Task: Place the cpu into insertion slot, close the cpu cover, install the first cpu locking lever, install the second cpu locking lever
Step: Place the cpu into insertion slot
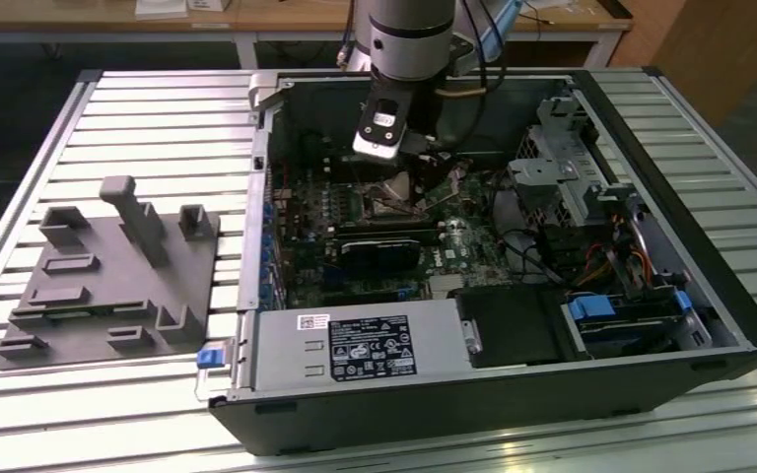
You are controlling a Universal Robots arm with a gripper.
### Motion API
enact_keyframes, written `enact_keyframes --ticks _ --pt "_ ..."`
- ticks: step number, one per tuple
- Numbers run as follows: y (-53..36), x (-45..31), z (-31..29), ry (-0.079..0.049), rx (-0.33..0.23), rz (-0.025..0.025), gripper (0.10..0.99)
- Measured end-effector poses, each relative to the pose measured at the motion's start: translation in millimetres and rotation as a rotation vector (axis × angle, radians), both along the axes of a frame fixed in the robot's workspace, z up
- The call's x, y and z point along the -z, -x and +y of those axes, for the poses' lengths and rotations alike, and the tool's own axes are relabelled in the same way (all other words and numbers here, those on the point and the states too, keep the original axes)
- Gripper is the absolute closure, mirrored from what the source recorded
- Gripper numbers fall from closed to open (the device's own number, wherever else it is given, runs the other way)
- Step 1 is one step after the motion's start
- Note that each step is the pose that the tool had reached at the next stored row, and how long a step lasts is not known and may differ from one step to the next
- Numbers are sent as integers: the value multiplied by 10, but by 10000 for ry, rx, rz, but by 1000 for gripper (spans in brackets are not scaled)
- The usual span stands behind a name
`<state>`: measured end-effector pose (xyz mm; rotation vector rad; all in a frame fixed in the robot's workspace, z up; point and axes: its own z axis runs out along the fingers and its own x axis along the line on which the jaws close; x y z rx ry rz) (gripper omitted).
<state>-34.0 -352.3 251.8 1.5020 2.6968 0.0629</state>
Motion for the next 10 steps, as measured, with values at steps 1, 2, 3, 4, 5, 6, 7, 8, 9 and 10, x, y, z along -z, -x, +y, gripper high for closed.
enact_keyframes --ticks 1,2,3,4,5,6,7,8,9,10 --pt "0 1 0 4 150 0 545" --pt "0 1 0 8 301 0 545" --pt "0 2 0 11 450 0 545" --pt "0 3 0 16 606 0 545" --pt "0 3 0 20 765 0 545" --pt "0 4 0 24 917 0 545" --pt "0 5 0 28 1068 0 545" --pt "0 5 0 31 1221 1 545" --pt "0 6 0 34 1374 1 545" --pt "0 7 0 36 1533 0 545"
